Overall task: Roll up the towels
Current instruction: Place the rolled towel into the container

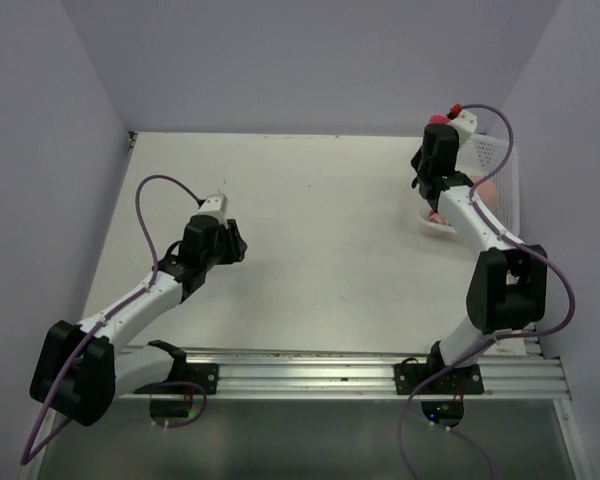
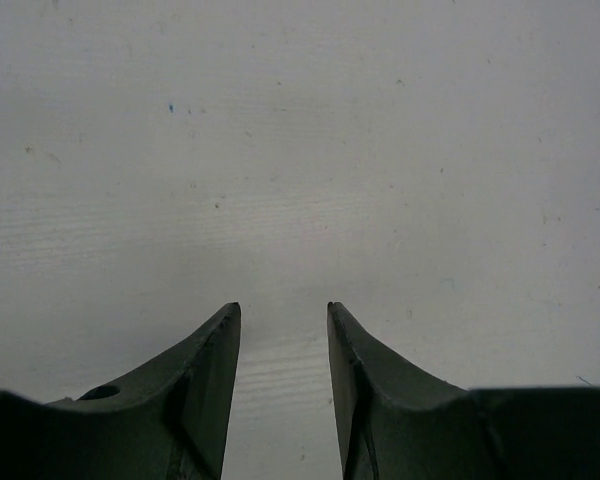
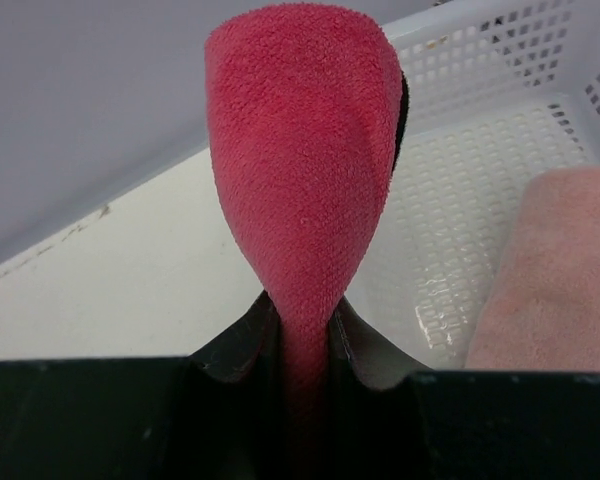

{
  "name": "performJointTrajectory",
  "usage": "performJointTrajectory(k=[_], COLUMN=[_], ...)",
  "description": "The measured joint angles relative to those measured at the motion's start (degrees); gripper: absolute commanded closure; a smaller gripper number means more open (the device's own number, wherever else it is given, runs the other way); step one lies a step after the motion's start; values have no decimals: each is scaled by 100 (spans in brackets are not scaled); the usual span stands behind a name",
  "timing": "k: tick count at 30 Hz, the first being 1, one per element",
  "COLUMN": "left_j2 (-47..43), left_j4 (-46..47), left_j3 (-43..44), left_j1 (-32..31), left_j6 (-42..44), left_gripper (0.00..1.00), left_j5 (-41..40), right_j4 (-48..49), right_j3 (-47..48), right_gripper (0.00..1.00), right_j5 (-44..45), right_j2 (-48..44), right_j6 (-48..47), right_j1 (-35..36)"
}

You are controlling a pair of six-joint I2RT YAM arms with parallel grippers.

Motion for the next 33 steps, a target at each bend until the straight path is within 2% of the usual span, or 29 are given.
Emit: performJointTrajectory(k=[6, 12, 22, 23, 26, 27, 30, 33], left_j2=[-413, -247, 55, 76, 136, 151, 164, 164], left_j4=[238, 334, 400, 417, 444, 446, 459, 459], left_j3=[-87, -87, -87, -87, -87, -87, -87, -87], left_j1=[2, 2, 2, 2, 2, 2, 2, 2], left_j6=[83, 87, 92, 94, 98, 101, 107, 118], left_gripper=[56, 56, 56, 56, 55, 55, 53, 52], left_j5=[55, 142, 291, 302, 328, 363, 415, 450], right_j4=[459, 765, 481, 413, 195, 129, -48, -223], right_j3=[-52, -144, -164, -140, -20, 35, 192, 323], right_gripper=[100, 100, 100, 98, 78, 68, 55, 49], right_j5=[225, 240, -348, -382, -529, -586, -739, -850], right_j2=[492, 1132, 1974, 2013, 2083, 2105, 2192, 2227], right_j6=[380, 570, 876, 887, 922, 933, 975, 970], right_j1=[-531, -789, -1360, -1386, -1392, -1392, -1384, -1384])
